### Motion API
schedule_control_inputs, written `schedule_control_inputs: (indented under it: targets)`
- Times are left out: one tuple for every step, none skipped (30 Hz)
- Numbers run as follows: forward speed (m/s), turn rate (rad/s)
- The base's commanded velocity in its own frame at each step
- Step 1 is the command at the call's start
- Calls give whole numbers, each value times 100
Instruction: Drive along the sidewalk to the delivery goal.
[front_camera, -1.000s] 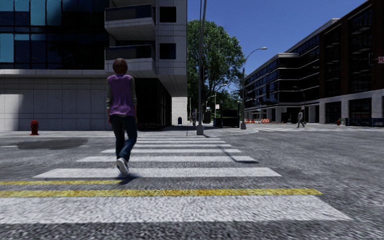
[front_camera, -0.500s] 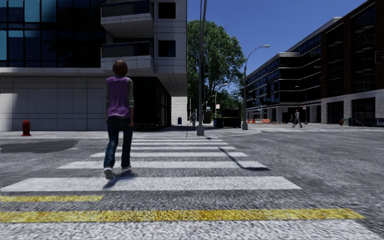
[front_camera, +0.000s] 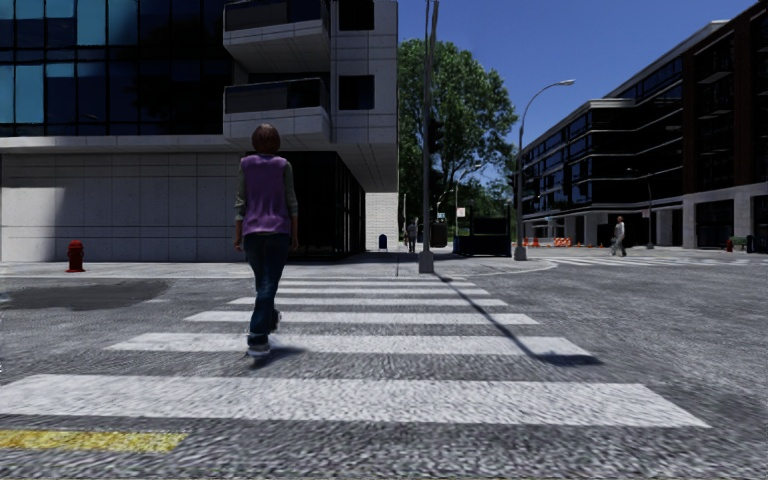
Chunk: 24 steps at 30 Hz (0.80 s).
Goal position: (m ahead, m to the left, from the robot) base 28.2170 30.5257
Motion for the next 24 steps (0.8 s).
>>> schedule_control_inputs:
  targets:
    - [98,36]
    - [98,36]
    - [98,36]
    - [98,36]
    - [98,36]
    - [98,36]
    - [98,36]
    - [98,36]
    - [98,36]
    - [98,36]
    - [98,36]
    - [98,36]
    - [98,36]
    - [98,36]
    - [98,36]
    - [98,36]
    - [98,36]
    - [98,36]
    - [98,36]
    - [98,36]
    - [98,36]
    - [98,36]
    - [98,36]
    - [98,36]
